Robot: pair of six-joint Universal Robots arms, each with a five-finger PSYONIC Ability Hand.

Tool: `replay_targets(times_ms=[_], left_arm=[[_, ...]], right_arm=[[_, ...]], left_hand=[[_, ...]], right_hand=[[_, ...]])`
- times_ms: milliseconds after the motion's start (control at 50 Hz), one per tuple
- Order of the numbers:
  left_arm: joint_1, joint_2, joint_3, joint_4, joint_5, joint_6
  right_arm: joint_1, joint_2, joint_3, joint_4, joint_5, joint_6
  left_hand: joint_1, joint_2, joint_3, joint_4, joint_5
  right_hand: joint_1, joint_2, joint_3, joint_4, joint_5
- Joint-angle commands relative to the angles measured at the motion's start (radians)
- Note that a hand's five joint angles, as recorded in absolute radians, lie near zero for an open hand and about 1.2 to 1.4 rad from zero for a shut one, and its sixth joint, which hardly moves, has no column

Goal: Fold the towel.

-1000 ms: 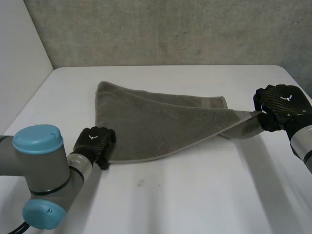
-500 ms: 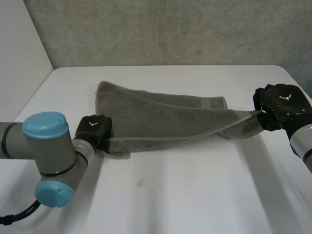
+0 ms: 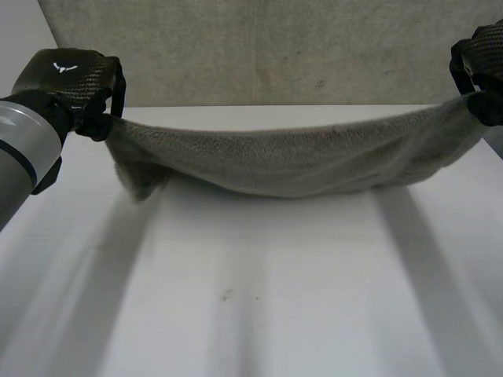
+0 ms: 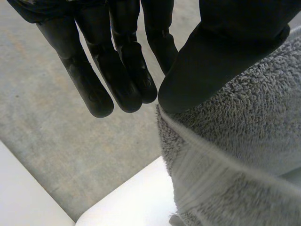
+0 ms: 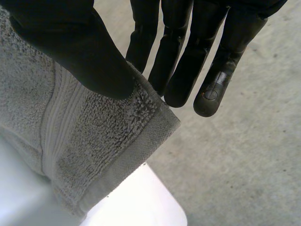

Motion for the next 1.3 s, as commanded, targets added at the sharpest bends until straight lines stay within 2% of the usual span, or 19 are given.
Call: replay_targets(times_ms=[20, 100, 140, 200, 240, 300, 420, 440, 460, 480, 520, 560, 640, 820, 880, 920, 1020, 1140, 1300], left_arm=[[0.002, -0.148, -0.004, -0.041, 0.026, 0.115], [0.002, -0.336, 0.007, -0.037, 0.026, 0.127], [0.002, -0.400, 0.022, -0.034, 0.030, 0.127], [0.002, -0.515, 0.099, -0.025, 0.026, 0.132], [0.001, -0.562, 0.152, -0.016, 0.025, 0.134], [0.001, -0.620, 0.287, 0.027, 0.025, 0.135], [0.002, -0.631, 0.588, 0.227, 0.020, 0.129], [0.002, -0.631, 0.588, 0.228, 0.020, 0.129], [0.002, -0.620, 0.643, 0.289, 0.020, 0.127], [0.002, -0.601, 0.685, 0.345, 0.016, 0.124], [0.002, -0.569, 0.700, 0.396, 0.016, 0.120], [0.002, -0.528, 0.690, 0.444, 0.017, 0.118], [0.004, -0.414, 0.575, 0.539, 0.017, 0.117], [0.041, -0.280, 0.214, 0.550, 0.045, 0.117], [0.042, -0.268, 0.053, 0.547, 0.111, 0.118], [0.042, -0.257, -0.101, 0.547, 0.201, 0.127], [0.047, -0.257, -0.273, 0.547, 0.267, 0.130], [0.044, -0.315, -0.358, 0.549, 0.266, 0.130], [0.048, -0.429, -0.378, 0.545, 0.264, 0.127]], right_arm=[[0.010, 0.166, -0.014, 0.104, 0.013, -0.132], [0.056, 0.279, -0.022, 0.104, 0.023, -0.161], [0.101, 0.386, -0.054, 0.097, 0.057, -0.169], [0.125, 0.446, -0.092, 0.092, 0.088, -0.169], [0.151, 0.538, -0.190, 0.074, 0.172, -0.168], [0.189, 0.579, -0.302, -0.015, 0.232, -0.161], [0.211, 0.558, -0.448, -0.259, 0.281, -0.145], [0.217, 0.529, -0.469, -0.360, 0.295, -0.129], [0.223, 0.483, -0.473, -0.462, 0.306, -0.111], [0.223, 0.483, -0.473, -0.463, 0.306, -0.111], [0.230, 0.391, -0.433, -0.627, 0.313, -0.073], [0.237, 0.354, -0.396, -0.679, 0.312, -0.060], [0.246, 0.293, -0.304, -0.713, 0.304, -0.048], [0.243, 0.150, 0.009, -0.626, 0.284, -0.045], [0.229, 0.118, 0.116, -0.571, 0.257, -0.045], [0.229, 0.107, 0.171, -0.536, 0.240, -0.043], [0.217, 0.104, 0.342, -0.485, 0.191, -0.042], [0.146, 0.111, 0.533, -0.514, 0.152, -0.039], [0.060, 0.160, 0.571, -0.532, 0.097, -0.037]], left_hand=[[0.221, 0.180, 0.181, 0.180, 0.196], [0.221, 0.180, 0.181, 0.180, 0.196], [0.221, 0.180, 0.181, 0.180, 0.196], [0.221, 0.180, 0.181, 0.180, 0.196], [0.221, 0.180, 0.181, 0.180, 0.196], [0.221, 0.180, 0.181, 0.180, 0.196], [0.221, 0.180, 0.181, 0.180, 0.196], [0.221, 0.180, 0.181, 0.180, 0.196], [0.221, 0.180, 0.181, 0.180, 0.196], [0.221, 0.180, 0.181, 0.180, 0.196], [0.221, 0.180, 0.181, 0.180, 0.196], [0.221, 0.180, 0.181, 0.180, 0.196], [0.221, 0.180, 0.181, 0.180, 0.196], [0.221, 0.180, 0.181, 0.180, 0.196], [0.221, 0.180, 0.181, 0.180, 0.196], [0.221, 0.180, 0.181, 0.180, 0.196], [0.221, 0.180, 0.181, 0.180, 0.196], [0.221, 0.180, 0.181, 0.180, 0.196], [0.221, 0.180, 0.181, 0.180, 0.196]], right_hand=[[0.435, 0.210, 0.210, 0.201, 0.229], [0.435, 0.210, 0.210, 0.201, 0.229], [0.435, 0.210, 0.210, 0.201, 0.229], [0.435, 0.210, 0.210, 0.201, 0.229], [0.435, 0.210, 0.210, 0.201, 0.229], [0.435, 0.210, 0.210, 0.201, 0.229], [0.435, 0.210, 0.210, 0.201, 0.229], [0.435, 0.210, 0.210, 0.201, 0.229], [0.435, 0.210, 0.210, 0.201, 0.229], [0.435, 0.210, 0.210, 0.201, 0.229], [0.435, 0.210, 0.210, 0.201, 0.229], [0.435, 0.210, 0.210, 0.201, 0.229], [0.435, 0.210, 0.210, 0.201, 0.229], [0.435, 0.210, 0.210, 0.201, 0.229], [0.435, 0.210, 0.210, 0.201, 0.229], [0.435, 0.210, 0.210, 0.201, 0.229], [0.435, 0.210, 0.210, 0.201, 0.229], [0.435, 0.210, 0.210, 0.201, 0.229], [0.435, 0.210, 0.210, 0.201, 0.229]])
